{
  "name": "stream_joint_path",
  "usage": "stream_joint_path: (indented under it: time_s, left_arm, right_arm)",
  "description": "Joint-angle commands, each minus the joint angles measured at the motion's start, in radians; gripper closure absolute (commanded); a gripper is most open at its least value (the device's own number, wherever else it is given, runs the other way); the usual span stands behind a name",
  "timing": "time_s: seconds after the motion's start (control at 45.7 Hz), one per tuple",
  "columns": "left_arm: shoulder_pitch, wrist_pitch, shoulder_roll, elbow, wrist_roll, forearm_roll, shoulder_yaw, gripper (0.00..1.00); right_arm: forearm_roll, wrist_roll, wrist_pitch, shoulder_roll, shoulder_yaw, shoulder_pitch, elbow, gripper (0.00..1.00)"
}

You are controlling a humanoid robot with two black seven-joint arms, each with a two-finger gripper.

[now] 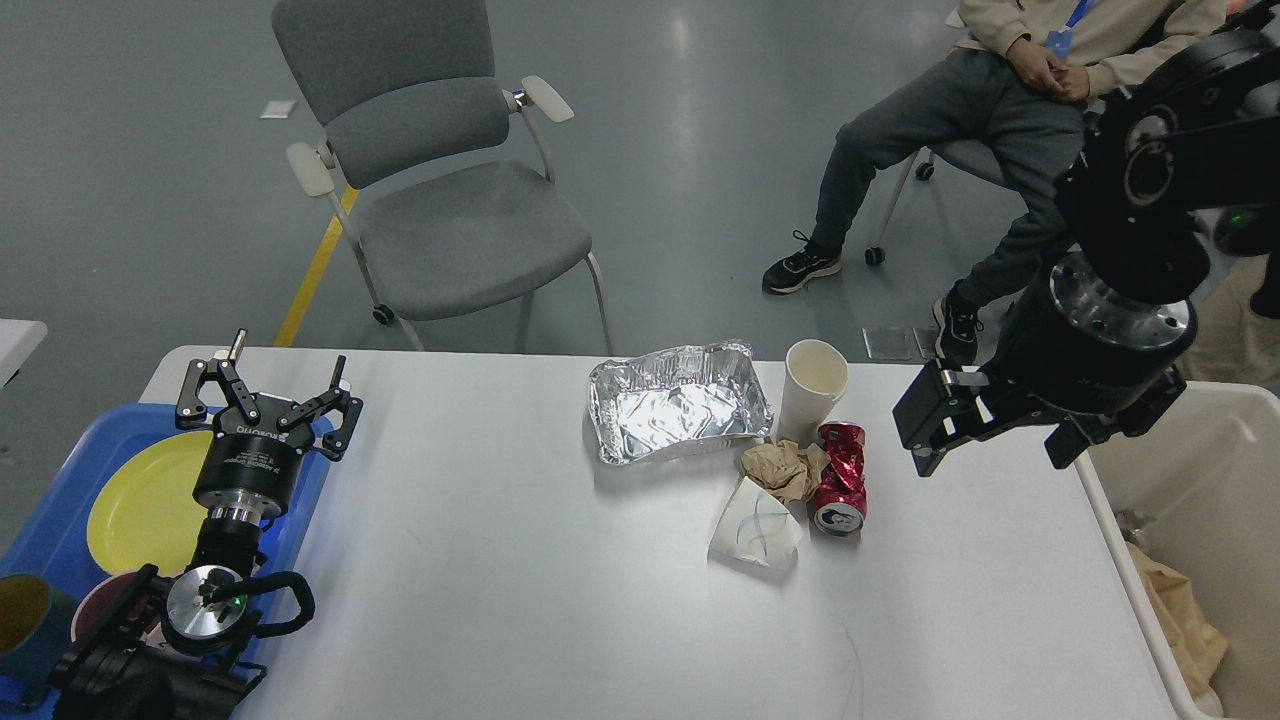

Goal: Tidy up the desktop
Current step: 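Raise the right gripper out of the bin and swing it over the table, then lower the right gripper onto the white tissue and grasp it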

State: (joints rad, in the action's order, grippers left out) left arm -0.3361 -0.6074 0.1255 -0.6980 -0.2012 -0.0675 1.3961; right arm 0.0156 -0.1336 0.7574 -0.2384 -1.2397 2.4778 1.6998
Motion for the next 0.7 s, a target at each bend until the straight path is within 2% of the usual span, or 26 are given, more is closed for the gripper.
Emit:
stream_joint_path:
  time_s: [0.0, 0.197, 0.393, 0.525, 0.678]
  left_arm:
    - [0.0, 0.001, -0.001, 0.0, 0.0, 0.0, 0.0, 0.04]
    - [0.0, 0.0, -0.001, 0.0, 0.0, 0.0, 0.001, 0.04]
    - [0.0, 0.0, 0.0, 0.0, 0.0, 0.0, 0.0, 0.04]
    - [0.0, 0.0, -0.001, 0.0, 0.0, 0.0, 0.0, 0.04]
    - [0.0, 0.0, -0.001, 0.0, 0.002, 0.0, 0.001, 0.04]
  right_arm:
    - [0.0, 0.0, -0.01, 0.013, 0.009, 0.007, 0.009, 0.0]
    - [0.0, 0.0, -0.033, 0.005, 0.011, -0.006, 0.003, 0.0]
    - [0.003, 0.0, -0.228, 0.016, 0.028, -0.077, 0.0, 0.0]
    - [0.009, 0.002, -0.366, 0.036, 0.088, -0.206, -0.046, 0.0]
    - [0.007, 0.0, -0.385, 0.037, 0.192, -0.417, -0.198, 0.0]
